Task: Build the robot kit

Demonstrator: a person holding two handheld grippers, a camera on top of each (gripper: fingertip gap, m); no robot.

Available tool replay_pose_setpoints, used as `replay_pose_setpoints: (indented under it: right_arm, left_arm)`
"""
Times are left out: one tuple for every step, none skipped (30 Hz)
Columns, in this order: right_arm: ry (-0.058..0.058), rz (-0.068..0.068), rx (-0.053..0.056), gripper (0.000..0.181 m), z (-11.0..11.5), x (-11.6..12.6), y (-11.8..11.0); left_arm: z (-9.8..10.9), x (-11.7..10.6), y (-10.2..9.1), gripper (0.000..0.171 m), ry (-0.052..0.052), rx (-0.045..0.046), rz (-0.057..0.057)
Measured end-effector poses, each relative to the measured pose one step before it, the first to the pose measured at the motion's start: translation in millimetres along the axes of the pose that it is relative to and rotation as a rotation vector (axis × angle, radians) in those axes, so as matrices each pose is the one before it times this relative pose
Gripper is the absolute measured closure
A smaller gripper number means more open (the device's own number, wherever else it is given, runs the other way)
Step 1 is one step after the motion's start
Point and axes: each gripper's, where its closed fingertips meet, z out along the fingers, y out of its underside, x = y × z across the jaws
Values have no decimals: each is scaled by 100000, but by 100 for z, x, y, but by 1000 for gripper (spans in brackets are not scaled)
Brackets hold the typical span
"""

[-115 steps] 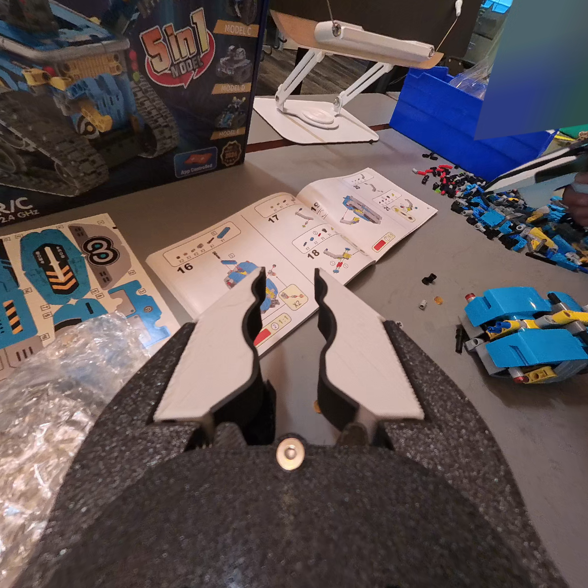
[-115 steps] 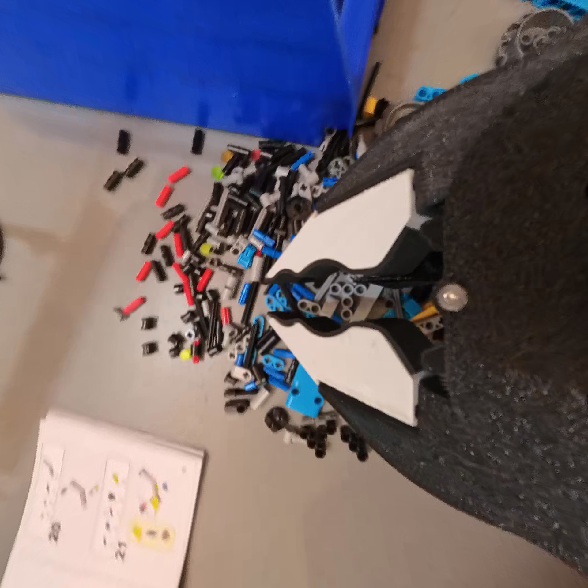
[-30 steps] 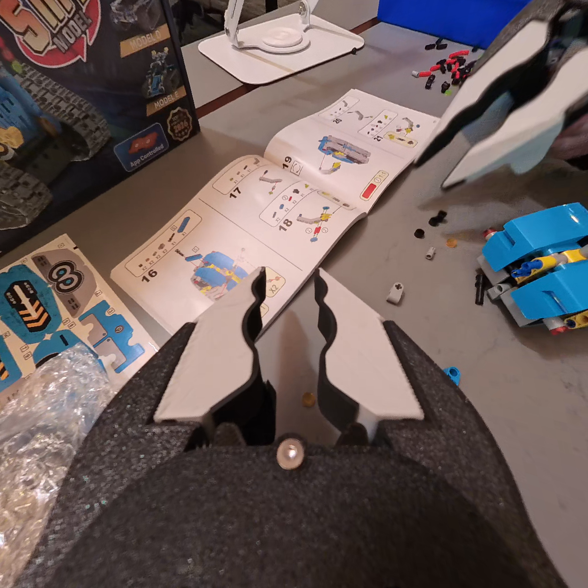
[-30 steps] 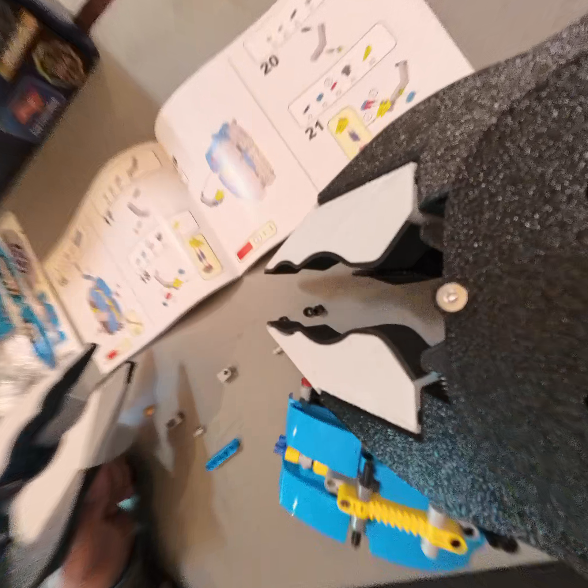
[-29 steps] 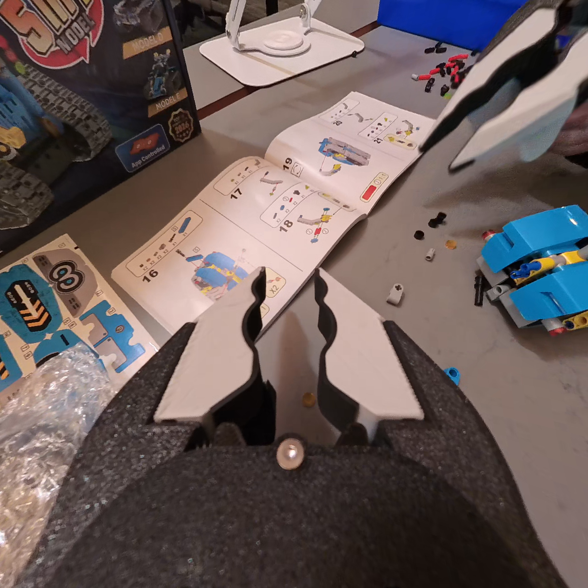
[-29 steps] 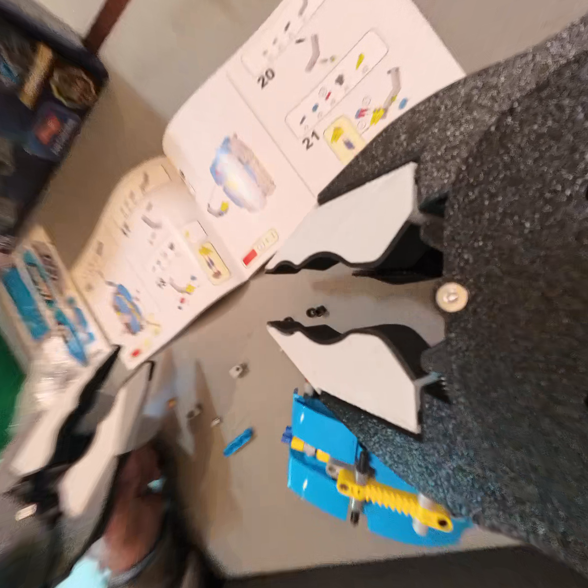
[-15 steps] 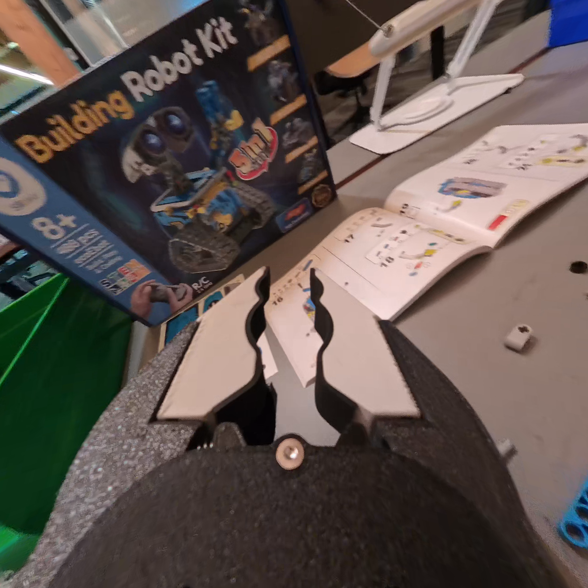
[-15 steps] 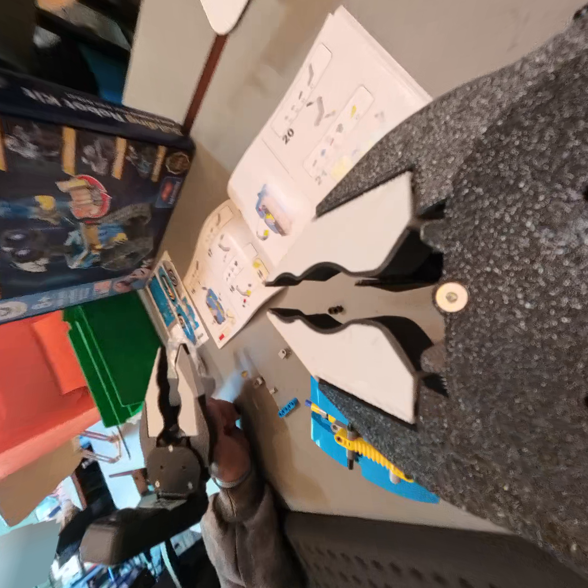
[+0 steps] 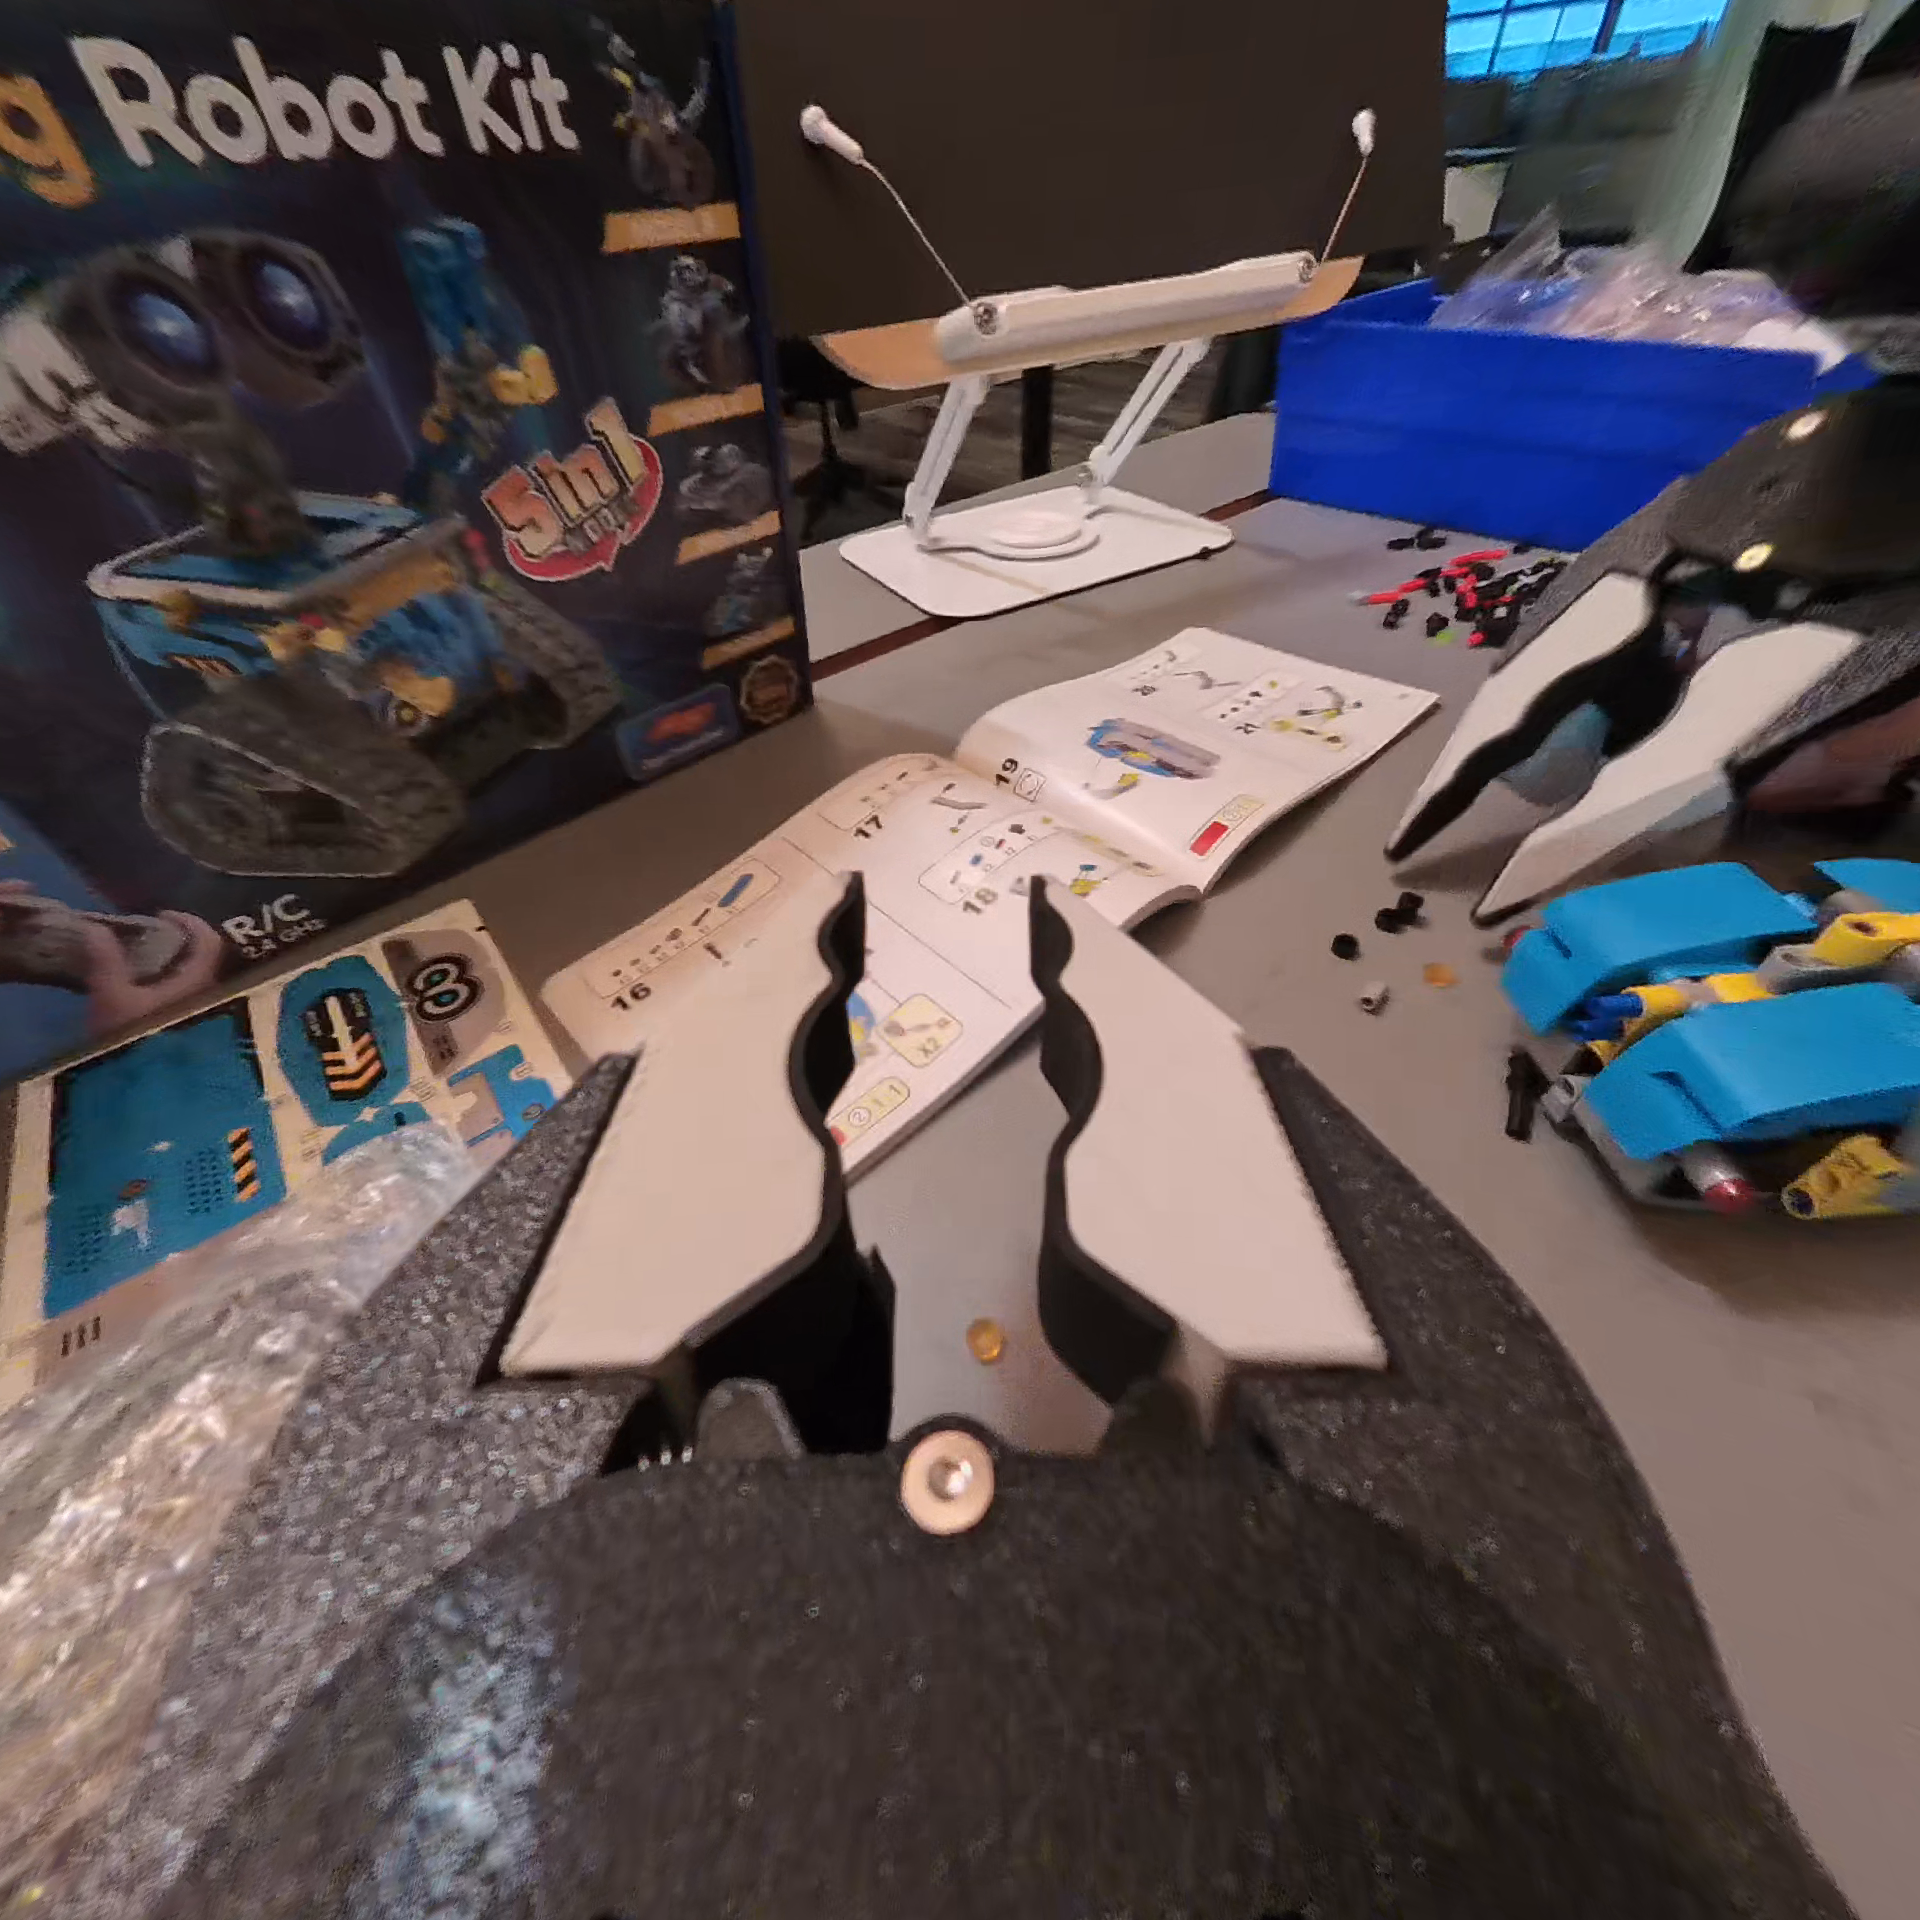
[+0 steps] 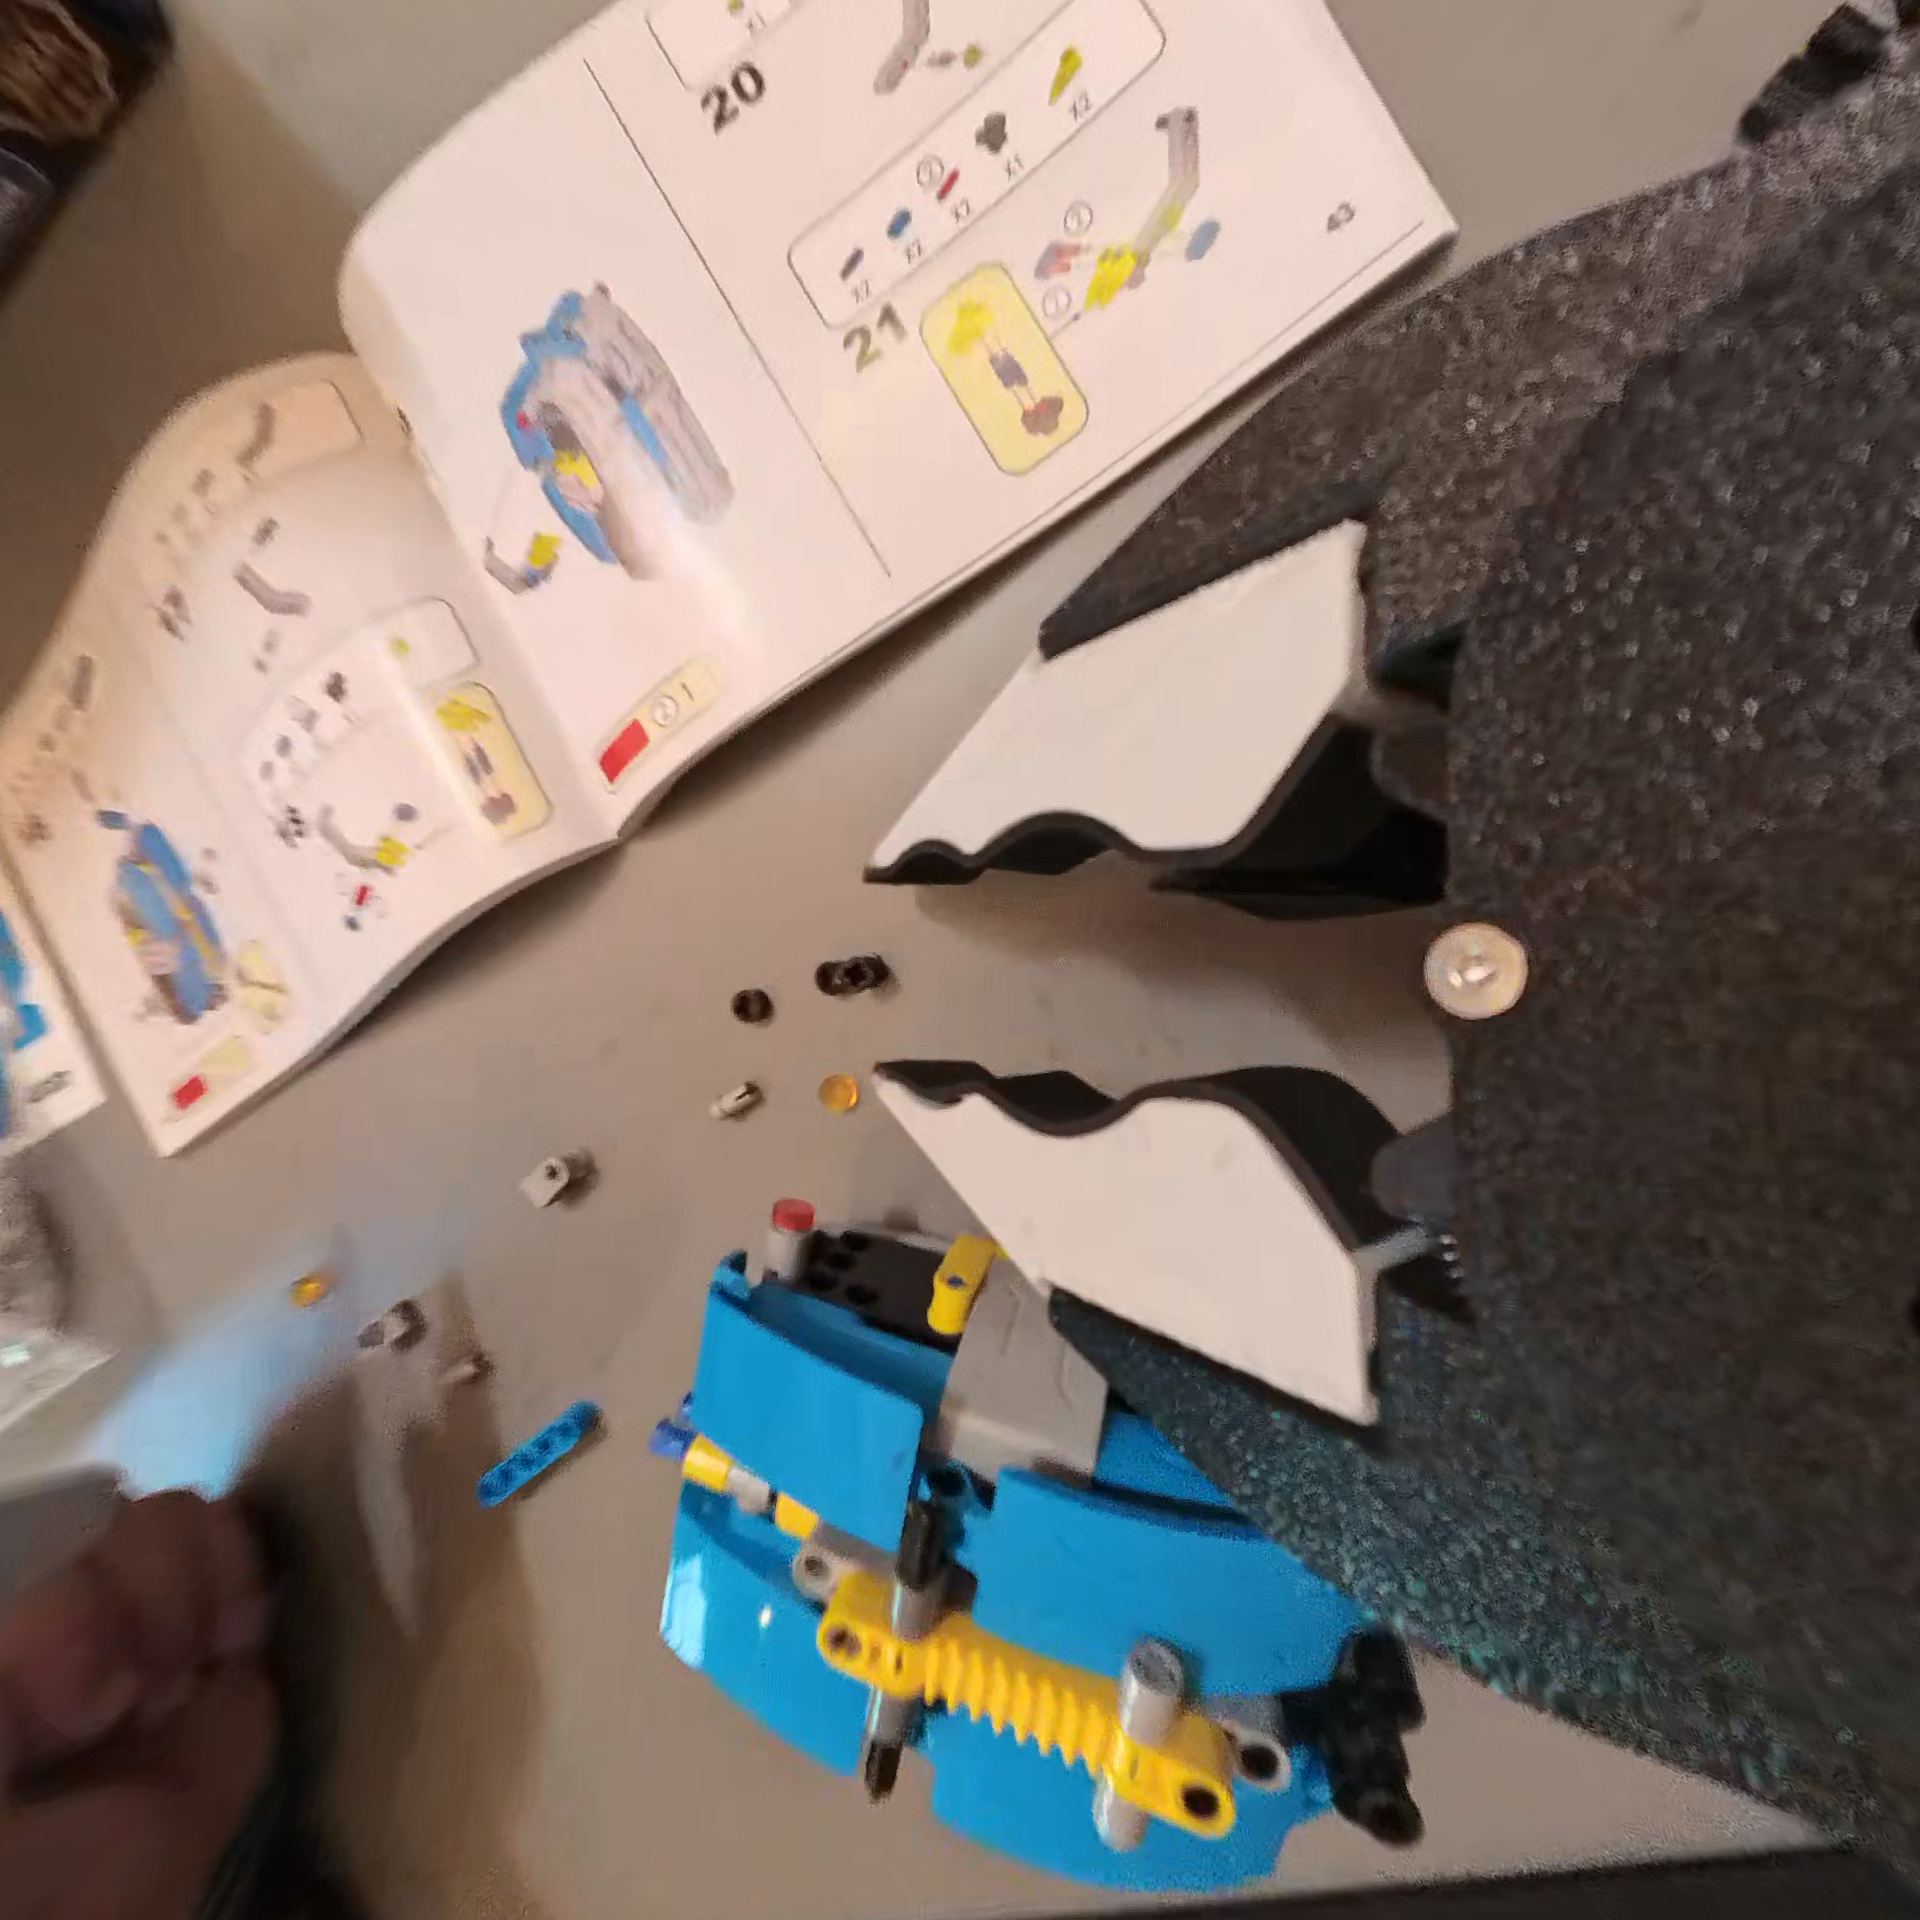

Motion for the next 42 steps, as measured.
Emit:
replay_pose_setpoints:
  right_arm:
    - [465,-1101,-3154,147,535,-9,372]
    - [700,-1212,-2754,146,465,-25,251]
    - [2201,-1884,1503,148,110,114,-472]
    - [396,-1848,471,149,188,-131,-334]
    - [-788,-1351,-1457,161,315,-273,9]
    - [-1046,-940,-1761,174,199,-257,116]
    - [1324,-828,-464,174,-214,140,-62]
    - [3739,-2084,-1540,174,-442,528,197]
    - [4204,-1525,676,174,-649,616,39]
    - [787,254,2214,174,-756,154,-122]
    - [-828,1907,2280,174,-742,-60,-87]
    - [243,2479,1619,174,-676,91,55]
    - [1610,1771,904,174,-617,273,183]
    - [3936,-356,1766,174,-623,672,2]
    - [5733,-2088,2792,174,-552,1151,-162]
    - [8505,-1281,1107,175,-479,1896,154]
    - [9346,322,-2226,175,-384,2374,737]
    - [8881,2369,-4221,175,-343,2513,1138]
    - [9649,3997,-4384,174,-365,2743,1173]
    - [8106,5441,-3103,174,-380,2581,896]
    - [5282,6308,-1150,174,-341,2182,565]
    - [3749,7389,-1823,175,-244,1901,645]
    - [1177,7057,-4902,174,-24,1419,984]
    - [669,4726,-6100,174,67,1124,1041]
    - [1560,2043,-2641,175,-25,935,536]
    - [-695,1169,793,175,-109,345,-5]
    - [-3579,1711,114,175,-60,-219,-22]
    - [-3776,2010,-867,175,-1,-399,6]
    - [-2706,1018,979,175,8,-513,-251]
    - [-1947,-409,2564,174,45,-665,-471]
    - [-2153,-832,1593,174,140,-860,-359]
    - [-3478,-1501,-332,174,245,-1139,-137]
    - [-2155,-2844,-2079,174,345,-994,134]
    - [4156,-3592,-3684,174,285,42,461]
    - [8751,-3557,-4725,174,109,912,726]
    - [8152,-2631,-4773,175,-101,1049,914]
    - [6043,-489,-3293,175,-225,995,910]
    - [3499,1731,-1593,175,-291,834,797]
    - [1823,3528,-251,175,-336,729,688]
    - [1755,5364,226,175,-333,844,691]
    - [-133,5602,488,175,-262,617,650]
    - [-240,5224,-366,175,-137,610,684]
  left_arm:
    - [-195,-30,-63,141,-557,554,-334]
    - [-42,-113,23,141,-1191,-157,384]
    - [74,-150,177,141,-1323,-1315,476]
    - [113,-133,284,141,-1056,-1920,276]
    - [48,-92,226,141,-643,-1507,88]
    - [-37,-60,78,141,-463,-399,-40]
    - [-95,-7,-29,141,-193,409,173]
    - [-138,93,-48,141,83,503,618]
    - [-172,73,-4,141,-251,338,682]
    - [-198,59,-19,141,-802,455,499]
    - [-193,150,-84,141,-641,856,1211]
    - [-133,214,-117,141,-599,994,2301]
    - [-54,211,-63,141,-824,507,2690]
    - [9,216,1,141,-800,-74,2766]
    - [30,219,29,141,-726,-276,2811]
    - [24,248,27,141,-437,-254,2702]
    - [-1,243,-18,141,-112,29,2394]
    - [-50,157,-70,141,-194,462,1717]
    - [-106,58,-98,141,-356,708,918]
    - [-124,5,-64,141,-267,544,303]
    - [-100,-54,7,141,-271,1,-211]
    - [-62,-134,109,141,-569,-689,-652]
    - [-25,-205,175,141,-690,-1098,-944]
    - [10,-181,174,141,-259,-1136,-1138]
    - [62,-120,158,141,359,-1035,-1357]
    - [110,-117,167,141,603,-1220,-1628]
    - [113,-179,212,141,299,-1506,-1807]
    - [90,-192,186,141,101,-1269,-1807]
    - [45,-132,113,141,398,-776,-1634]
    - [29,-56,57,141,608,-439,-1224]
    - [21,-5,34,141,500,-240,-633]
    - [-7,41,3,141,370,-74,-74]
    - [11,89,16,141,390,-71,348]
    - [9,139,59,140,517,-412,613]
    - [32,105,98,140,244,-637,677]
    - [7,57,52,140,-52,-352,541]
    - [-2,3,38,140,-10,-248,161]
    - [22,-91,138,140,-152,-879,-452]
    - [61,-200,240,140,-378,-1574,-1114]
    - [86,-221,244,140,22,-1651,-1612]
    - [96,-146,199,140,772,-1396,-1915]
    - [75,-67,180,140,1329,-1267,-1955]
